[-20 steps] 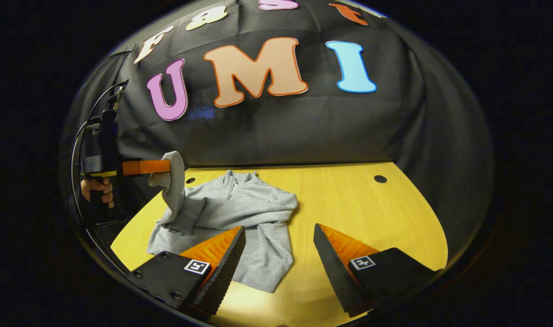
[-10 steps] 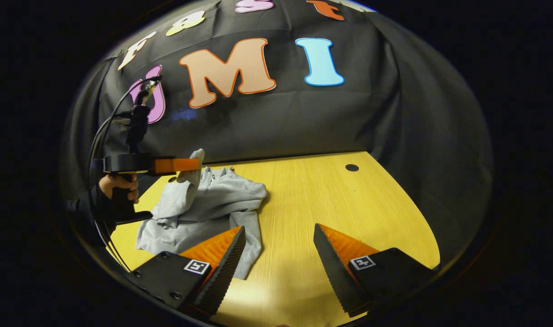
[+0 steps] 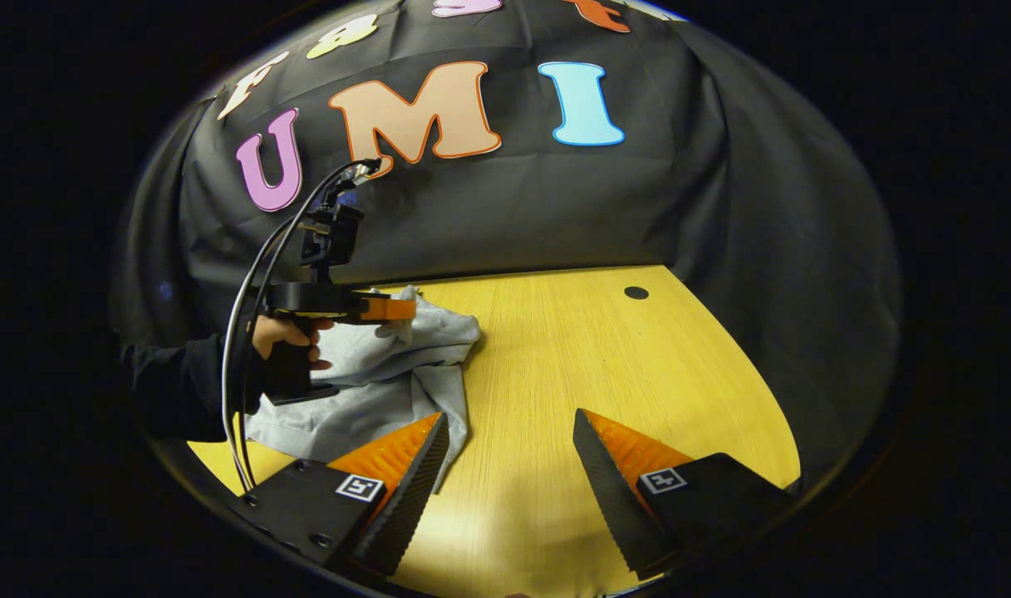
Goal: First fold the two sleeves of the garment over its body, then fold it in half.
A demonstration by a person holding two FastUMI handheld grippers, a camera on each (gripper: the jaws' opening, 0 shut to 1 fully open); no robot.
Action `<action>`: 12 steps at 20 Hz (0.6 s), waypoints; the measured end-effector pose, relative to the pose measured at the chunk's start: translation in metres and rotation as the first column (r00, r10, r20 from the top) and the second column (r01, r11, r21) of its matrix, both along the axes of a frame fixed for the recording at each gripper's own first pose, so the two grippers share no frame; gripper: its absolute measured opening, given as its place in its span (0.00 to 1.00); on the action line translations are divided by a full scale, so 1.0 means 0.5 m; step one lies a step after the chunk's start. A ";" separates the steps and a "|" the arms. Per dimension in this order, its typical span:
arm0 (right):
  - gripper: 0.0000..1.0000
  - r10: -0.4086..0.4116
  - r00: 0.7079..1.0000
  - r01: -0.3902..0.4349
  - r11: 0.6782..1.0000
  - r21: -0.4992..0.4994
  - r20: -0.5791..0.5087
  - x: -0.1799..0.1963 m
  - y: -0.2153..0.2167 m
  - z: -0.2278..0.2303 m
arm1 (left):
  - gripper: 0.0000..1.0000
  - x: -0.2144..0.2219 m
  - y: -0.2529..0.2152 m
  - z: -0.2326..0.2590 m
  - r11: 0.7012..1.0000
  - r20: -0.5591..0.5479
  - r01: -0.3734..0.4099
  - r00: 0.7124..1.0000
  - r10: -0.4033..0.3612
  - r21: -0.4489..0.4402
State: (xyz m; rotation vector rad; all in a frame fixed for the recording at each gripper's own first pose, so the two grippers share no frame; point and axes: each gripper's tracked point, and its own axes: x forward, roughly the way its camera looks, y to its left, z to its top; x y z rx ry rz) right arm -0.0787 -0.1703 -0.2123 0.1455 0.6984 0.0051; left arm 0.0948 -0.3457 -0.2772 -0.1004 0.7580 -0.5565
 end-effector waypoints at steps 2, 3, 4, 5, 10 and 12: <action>0.96 0.017 1.000 -0.017 1.000 0.004 0.010 0.008 0.016 0.005 | 0.36 0.003 -0.008 0.033 0.999 0.040 0.000 0.999 0.001 -0.037; 0.96 0.027 1.000 -0.027 1.000 0.004 0.013 0.013 0.021 0.009 | 0.56 0.010 -0.005 0.058 0.999 0.079 -0.005 0.997 0.009 -0.051; 0.96 0.038 0.999 -0.038 0.999 0.006 0.016 0.018 0.033 0.010 | 0.77 0.026 0.008 0.082 0.999 0.123 -0.014 0.992 0.020 -0.050; 0.96 0.045 0.999 -0.046 0.999 0.009 0.019 0.025 0.045 0.010 | 0.97 0.027 0.033 0.112 0.999 0.162 -0.020 0.986 0.028 -0.049; 0.96 0.060 0.998 -0.062 0.997 0.050 0.033 0.073 0.101 0.004 | 0.96 0.019 0.185 0.196 0.993 0.269 -0.115 0.955 0.121 -0.038; 0.96 0.073 0.997 -0.075 0.996 0.049 0.041 0.087 0.126 -0.001 | 0.96 0.009 0.262 0.204 0.985 0.271 -0.169 0.946 0.175 -0.043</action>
